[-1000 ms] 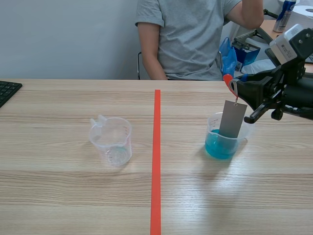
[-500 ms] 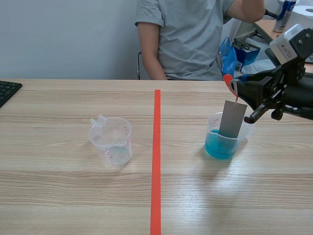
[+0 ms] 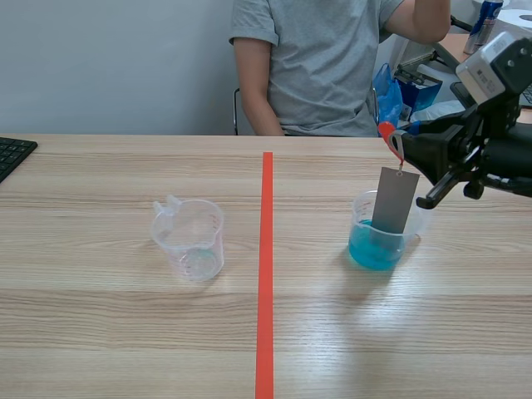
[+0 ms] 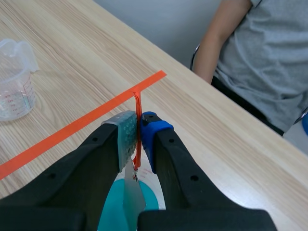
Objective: Do the redox reaction experiment.
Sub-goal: 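Hold the plate still in the solution, then raise the plate and point at it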
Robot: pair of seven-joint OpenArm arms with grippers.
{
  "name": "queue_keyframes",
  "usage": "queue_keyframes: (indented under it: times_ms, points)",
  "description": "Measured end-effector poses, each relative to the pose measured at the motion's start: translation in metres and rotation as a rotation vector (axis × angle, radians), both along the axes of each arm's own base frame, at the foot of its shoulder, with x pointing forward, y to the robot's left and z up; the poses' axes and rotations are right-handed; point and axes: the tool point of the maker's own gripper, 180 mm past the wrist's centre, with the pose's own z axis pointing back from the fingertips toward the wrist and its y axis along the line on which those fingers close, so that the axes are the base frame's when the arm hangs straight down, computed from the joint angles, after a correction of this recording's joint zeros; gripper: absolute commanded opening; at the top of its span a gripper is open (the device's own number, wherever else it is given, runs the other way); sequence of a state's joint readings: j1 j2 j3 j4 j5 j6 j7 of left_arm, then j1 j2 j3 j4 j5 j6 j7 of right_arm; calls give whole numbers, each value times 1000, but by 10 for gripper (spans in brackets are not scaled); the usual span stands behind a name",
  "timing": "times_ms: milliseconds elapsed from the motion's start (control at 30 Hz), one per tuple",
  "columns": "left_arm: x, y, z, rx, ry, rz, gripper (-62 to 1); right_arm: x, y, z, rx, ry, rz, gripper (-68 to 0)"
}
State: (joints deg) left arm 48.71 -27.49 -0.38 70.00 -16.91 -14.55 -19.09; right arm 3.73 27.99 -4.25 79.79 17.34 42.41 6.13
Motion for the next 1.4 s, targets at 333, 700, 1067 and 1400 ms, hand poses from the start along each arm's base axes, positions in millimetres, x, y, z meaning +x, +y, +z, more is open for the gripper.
queue_keyframes:
  times_ms: [333,700,1067,1400]
  points:
    - [0,0,0,0,0,0,-558,4,-10,44,-27,-104,-20,-660]
    - [0,0,0,0,0,0,-558,1,-3,80,-27,-177,-10,-660]
    - [0,0,0,0,0,0,-558,-7,3,110,-20,-198,-7,-660]
    - [0,0,0,0,0,0,-558,-15,8,130,5,-215,4,-660]
